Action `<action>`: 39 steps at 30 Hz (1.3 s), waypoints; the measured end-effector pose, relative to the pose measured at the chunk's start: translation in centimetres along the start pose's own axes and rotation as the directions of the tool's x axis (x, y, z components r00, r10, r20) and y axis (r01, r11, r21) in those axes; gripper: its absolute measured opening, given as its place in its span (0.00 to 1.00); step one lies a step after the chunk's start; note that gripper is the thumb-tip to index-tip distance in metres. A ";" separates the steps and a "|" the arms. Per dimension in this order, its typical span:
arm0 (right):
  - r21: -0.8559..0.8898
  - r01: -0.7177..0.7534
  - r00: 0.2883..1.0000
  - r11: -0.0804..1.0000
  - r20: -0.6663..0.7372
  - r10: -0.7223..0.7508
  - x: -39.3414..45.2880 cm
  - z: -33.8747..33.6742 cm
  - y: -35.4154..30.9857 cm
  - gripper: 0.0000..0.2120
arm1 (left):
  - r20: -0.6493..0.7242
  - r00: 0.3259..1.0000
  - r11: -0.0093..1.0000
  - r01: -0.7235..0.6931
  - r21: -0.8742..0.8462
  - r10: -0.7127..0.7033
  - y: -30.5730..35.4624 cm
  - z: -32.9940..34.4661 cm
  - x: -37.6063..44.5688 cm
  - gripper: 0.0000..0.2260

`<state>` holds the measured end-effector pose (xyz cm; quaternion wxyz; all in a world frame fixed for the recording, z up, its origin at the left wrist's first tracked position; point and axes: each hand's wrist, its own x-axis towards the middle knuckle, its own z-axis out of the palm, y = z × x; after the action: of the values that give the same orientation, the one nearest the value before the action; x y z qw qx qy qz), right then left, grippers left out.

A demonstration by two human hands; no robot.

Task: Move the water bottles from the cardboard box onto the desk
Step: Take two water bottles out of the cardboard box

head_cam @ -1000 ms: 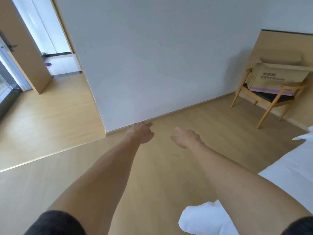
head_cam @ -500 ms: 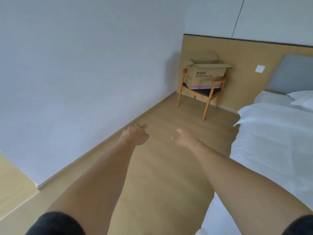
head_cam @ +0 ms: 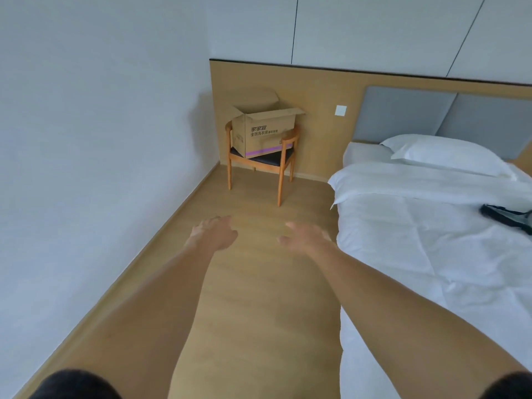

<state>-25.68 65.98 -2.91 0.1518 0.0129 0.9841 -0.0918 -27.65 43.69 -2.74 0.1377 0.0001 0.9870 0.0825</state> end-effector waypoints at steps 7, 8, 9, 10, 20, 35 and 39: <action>0.050 -0.067 0.998 0.996 0.000 0.067 9.7 -1.6 3.4 0.30 | 0.022 0.993 0.993 -0.116 0.007 0.115 5.6 -0.5 10.3 0.26; 0.058 -0.067 0.998 0.996 -0.003 0.067 11.5 -2.0 4.0 0.31 | 0.027 0.992 0.992 -0.127 0.016 0.127 6.3 -0.8 12.0 0.26; 0.062 -0.065 0.998 0.996 -0.002 0.065 13.3 -2.4 4.5 0.31 | 0.033 0.990 0.991 -0.135 0.025 0.134 7.1 -1.2 13.8 0.26; 0.066 -0.063 0.998 0.996 0.005 0.063 15.2 -3.0 5.0 0.31 | 0.039 0.990 0.990 -0.137 0.031 0.136 7.8 -1.7 15.5 0.26; 0.088 -0.018 1.000 0.996 -0.020 0.019 31.9 -11.4 10.2 0.27 | 0.007 0.995 0.995 -0.095 0.029 0.095 15.3 -8.0 31.7 0.25; 0.098 -0.144 0.986 0.985 -0.076 0.152 51.4 -18.4 17.3 0.30 | -0.052 0.968 0.968 -0.245 0.053 0.247 23.7 -11.4 56.2 0.19; 0.113 -0.192 0.974 0.975 -0.098 0.204 58.1 -21.5 18.5 0.31 | -0.052 0.954 0.955 -0.291 0.056 0.294 25.6 -12.9 64.9 0.20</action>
<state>-86.42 87.95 -3.56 0.1056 0.1238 0.9786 -0.1259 -94.21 68.32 -3.94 0.0945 0.1471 0.9815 0.0782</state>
